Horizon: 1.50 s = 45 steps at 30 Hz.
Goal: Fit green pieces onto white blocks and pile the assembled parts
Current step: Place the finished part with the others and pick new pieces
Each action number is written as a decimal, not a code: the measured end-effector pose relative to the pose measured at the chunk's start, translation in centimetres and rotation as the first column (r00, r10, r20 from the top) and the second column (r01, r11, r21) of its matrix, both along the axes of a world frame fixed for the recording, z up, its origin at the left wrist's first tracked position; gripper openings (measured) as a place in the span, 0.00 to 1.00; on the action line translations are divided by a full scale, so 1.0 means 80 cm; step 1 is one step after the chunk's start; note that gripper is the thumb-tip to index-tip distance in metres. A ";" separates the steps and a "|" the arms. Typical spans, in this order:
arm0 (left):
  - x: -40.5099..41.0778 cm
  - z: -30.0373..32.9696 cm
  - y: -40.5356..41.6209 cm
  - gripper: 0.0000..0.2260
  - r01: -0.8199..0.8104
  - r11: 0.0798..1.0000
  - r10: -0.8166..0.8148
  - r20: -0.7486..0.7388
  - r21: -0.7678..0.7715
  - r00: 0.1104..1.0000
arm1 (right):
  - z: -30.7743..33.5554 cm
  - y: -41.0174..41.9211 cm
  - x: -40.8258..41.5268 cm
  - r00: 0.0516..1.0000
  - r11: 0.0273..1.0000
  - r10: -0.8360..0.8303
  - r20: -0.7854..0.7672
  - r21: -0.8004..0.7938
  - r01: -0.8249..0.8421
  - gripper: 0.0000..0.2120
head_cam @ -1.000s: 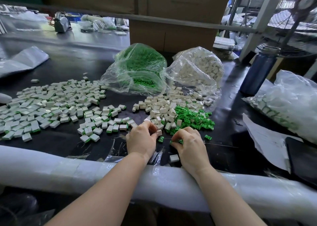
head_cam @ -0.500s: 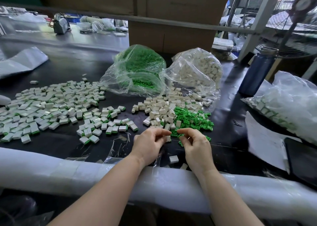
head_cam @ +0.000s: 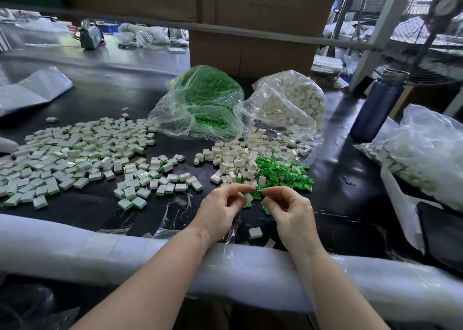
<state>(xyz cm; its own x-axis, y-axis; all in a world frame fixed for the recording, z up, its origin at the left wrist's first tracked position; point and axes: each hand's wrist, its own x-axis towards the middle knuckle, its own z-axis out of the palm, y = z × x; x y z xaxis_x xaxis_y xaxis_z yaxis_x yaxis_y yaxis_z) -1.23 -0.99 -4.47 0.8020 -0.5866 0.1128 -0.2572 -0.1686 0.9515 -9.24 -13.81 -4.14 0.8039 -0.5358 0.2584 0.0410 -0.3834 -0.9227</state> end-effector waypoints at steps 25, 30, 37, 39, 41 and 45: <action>-0.003 0.006 -0.001 0.02 0.053 0.998 -0.056 -0.077 -0.041 0.995 | 0.004 0.003 -0.002 0.998 0.998 0.060 0.005 0.017 -0.060 0.09; -0.003 0.006 0.001 0.04 0.032 0.999 -0.034 -0.072 -0.026 0.997 | 0.004 0.004 -0.004 0.995 0.993 0.101 -0.003 0.062 -0.101 0.09; -0.004 0.007 -0.002 0.04 0.043 0.998 -0.042 -0.027 0.048 0.999 | 0.005 0.004 -0.004 0.993 0.990 0.111 -0.037 0.097 -0.107 0.10; -0.005 0.007 -0.001 0.05 0.048 0.997 -0.047 -0.028 0.053 0.999 | 0.005 0.004 -0.004 0.992 0.990 0.118 -0.051 0.088 -0.113 0.10; -0.005 0.007 -0.001 0.05 0.052 0.996 -0.051 -0.012 0.067 0.999 | 0.005 0.003 -0.004 0.990 0.989 0.123 -0.063 0.085 -0.118 0.10; -0.005 0.006 -0.001 0.04 0.057 0.992 -0.060 0.025 0.112 0.998 | 0.004 0.002 -0.004 0.989 0.989 0.127 -0.074 0.089 -0.120 0.12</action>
